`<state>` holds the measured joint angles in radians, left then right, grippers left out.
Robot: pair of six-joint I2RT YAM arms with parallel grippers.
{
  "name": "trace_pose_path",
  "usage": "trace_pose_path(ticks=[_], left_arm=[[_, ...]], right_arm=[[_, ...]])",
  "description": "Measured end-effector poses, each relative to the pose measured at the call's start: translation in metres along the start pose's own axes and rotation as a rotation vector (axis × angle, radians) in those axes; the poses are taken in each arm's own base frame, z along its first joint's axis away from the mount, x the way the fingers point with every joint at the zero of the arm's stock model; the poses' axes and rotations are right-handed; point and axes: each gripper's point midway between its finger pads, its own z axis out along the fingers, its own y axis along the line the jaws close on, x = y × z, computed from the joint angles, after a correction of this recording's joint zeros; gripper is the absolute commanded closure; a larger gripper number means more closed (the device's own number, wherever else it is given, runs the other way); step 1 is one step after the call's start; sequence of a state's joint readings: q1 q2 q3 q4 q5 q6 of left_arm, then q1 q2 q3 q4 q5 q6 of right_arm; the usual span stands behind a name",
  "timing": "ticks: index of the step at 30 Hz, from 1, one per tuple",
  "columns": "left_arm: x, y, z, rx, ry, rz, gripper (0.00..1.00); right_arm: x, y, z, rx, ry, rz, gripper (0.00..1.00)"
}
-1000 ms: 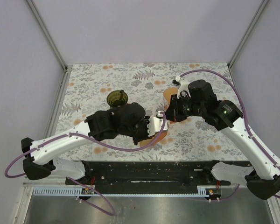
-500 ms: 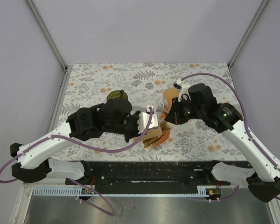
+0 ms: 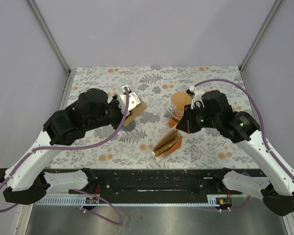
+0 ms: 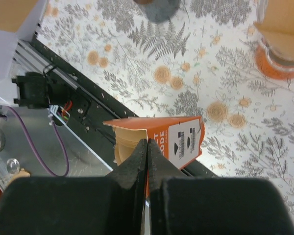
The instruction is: Place the coffee filter in the dripper
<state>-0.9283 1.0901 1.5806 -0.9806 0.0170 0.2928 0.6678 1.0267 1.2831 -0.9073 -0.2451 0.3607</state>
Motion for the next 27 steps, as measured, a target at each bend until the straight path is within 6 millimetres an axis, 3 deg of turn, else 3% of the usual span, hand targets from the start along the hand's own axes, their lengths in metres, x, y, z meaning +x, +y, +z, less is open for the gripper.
trace_pose_path(ticks=[6, 12, 17, 20, 27], left_arm=[[0.024, 0.037, -0.004, -0.160, 0.069, -0.039, 1.00], [0.038, 0.073, -0.016, -0.313, 0.119, -0.072, 1.00], [0.047, 0.092, -0.024, -0.380, 0.141, -0.106, 1.00], [0.050, 0.098, -0.029, -0.405, 0.145, -0.120, 1.00], [0.055, 0.102, -0.042, -0.442, 0.134, -0.133, 1.00]], right_arm=[[-0.046, 0.016, -0.024, 0.024, -0.086, -0.031, 1.00], [-0.112, 0.031, -0.055, 0.073, -0.259, -0.099, 1.00], [-0.165, 0.031, -0.068, 0.121, -0.371, -0.134, 1.00], [-0.195, 0.007, -0.073, 0.188, -0.423, -0.111, 1.00], [-0.254, -0.092, -0.088, 0.399, -0.522, 0.014, 1.00]])
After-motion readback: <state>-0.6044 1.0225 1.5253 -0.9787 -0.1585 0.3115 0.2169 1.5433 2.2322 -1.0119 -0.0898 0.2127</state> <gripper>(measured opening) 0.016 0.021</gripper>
